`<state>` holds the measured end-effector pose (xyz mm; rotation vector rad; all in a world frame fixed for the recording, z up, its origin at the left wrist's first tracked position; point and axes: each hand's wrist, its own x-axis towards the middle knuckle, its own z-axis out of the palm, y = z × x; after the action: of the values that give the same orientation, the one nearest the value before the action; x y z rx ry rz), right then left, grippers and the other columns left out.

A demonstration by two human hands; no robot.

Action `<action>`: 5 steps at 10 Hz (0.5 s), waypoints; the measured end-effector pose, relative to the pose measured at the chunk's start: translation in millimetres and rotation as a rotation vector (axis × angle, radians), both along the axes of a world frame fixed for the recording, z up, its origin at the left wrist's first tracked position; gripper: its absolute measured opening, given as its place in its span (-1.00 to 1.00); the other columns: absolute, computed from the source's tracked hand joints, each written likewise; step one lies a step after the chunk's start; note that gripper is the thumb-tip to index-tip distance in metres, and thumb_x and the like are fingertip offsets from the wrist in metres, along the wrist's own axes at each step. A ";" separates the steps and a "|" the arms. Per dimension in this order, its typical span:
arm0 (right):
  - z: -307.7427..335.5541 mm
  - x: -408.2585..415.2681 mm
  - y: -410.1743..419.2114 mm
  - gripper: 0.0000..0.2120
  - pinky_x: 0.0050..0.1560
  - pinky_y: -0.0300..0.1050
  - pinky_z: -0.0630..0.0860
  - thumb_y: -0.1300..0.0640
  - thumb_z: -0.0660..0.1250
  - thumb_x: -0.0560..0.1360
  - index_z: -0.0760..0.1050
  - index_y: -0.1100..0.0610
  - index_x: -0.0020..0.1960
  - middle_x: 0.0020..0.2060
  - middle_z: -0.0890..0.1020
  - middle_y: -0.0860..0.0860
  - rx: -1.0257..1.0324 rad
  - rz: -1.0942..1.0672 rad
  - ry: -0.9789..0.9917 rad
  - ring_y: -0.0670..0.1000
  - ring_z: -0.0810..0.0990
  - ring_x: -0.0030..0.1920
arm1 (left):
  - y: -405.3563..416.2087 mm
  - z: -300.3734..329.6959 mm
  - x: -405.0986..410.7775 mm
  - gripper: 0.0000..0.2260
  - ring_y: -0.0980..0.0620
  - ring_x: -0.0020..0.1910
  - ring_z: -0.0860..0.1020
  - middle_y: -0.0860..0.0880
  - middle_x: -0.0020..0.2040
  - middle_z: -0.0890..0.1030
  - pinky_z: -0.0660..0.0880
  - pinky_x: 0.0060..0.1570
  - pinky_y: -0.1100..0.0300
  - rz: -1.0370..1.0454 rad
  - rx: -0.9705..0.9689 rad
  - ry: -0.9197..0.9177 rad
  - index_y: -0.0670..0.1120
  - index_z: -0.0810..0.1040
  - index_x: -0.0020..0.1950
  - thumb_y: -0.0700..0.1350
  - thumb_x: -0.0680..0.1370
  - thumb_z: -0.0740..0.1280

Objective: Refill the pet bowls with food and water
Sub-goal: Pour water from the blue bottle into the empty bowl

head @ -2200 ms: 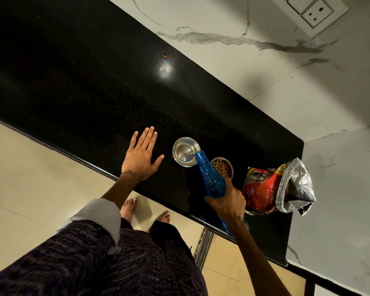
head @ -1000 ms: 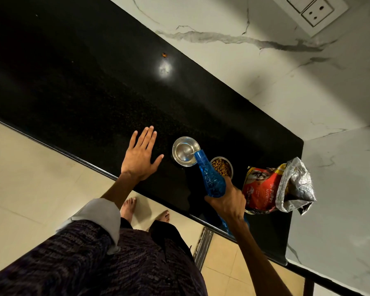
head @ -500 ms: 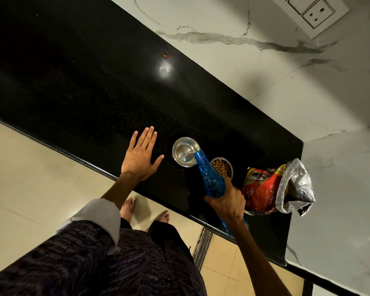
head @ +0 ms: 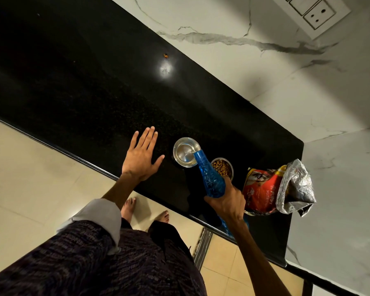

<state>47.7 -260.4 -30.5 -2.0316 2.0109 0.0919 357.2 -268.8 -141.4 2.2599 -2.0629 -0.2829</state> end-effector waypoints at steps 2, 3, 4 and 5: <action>1.0 0.5 0.4 -0.17 -0.06 -0.04 0.68 -0.25 0.61 0.27 0.39 -0.01 0.43 0.12 0.70 0.02 0.006 -0.004 0.007 0.05 0.71 0.01 | -0.2 -0.8 0.1 -0.23 -0.08 0.69 -0.11 -0.15 0.70 -0.06 -0.07 0.63 -0.17 -0.001 -0.005 -0.001 -0.15 -0.04 0.69 0.33 0.65 -0.03; 2.3 2.4 0.6 -0.17 -0.06 -0.02 0.69 -0.25 0.61 0.27 0.39 -0.01 0.42 0.11 0.71 0.02 0.003 -0.004 0.005 0.05 0.71 0.00 | -0.5 -1.4 -0.2 -0.23 -0.08 0.69 -0.11 -0.15 0.70 -0.06 -0.07 0.63 -0.17 -0.003 -0.004 0.002 -0.15 -0.04 0.69 0.33 0.65 -0.03; 3.3 3.8 0.4 -0.18 -0.07 -0.02 0.68 -0.23 0.62 0.27 0.40 0.00 0.41 0.10 0.71 0.02 0.006 -0.008 0.002 0.06 0.71 -0.01 | -0.9 -1.6 0.2 -0.23 -0.08 0.69 -0.11 -0.15 0.70 -0.06 -0.07 0.64 -0.17 -0.004 -0.005 0.006 -0.15 -0.04 0.69 0.33 0.65 -0.03; 4.3 4.7 0.8 -0.18 -0.06 -0.05 0.66 -0.21 0.62 0.28 0.40 0.00 0.43 0.10 0.71 0.02 0.016 -0.015 -0.010 0.06 0.71 0.00 | -0.6 -2.5 0.2 -0.24 -0.07 0.69 -0.12 -0.15 0.70 -0.07 -0.07 0.63 -0.17 -0.002 -0.010 0.011 -0.15 -0.05 0.69 0.32 0.65 -0.04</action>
<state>52.4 -259.6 -26.2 -2.0036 2.0126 0.0937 357.4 -269.4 -143.9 2.2454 -2.0561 -0.2839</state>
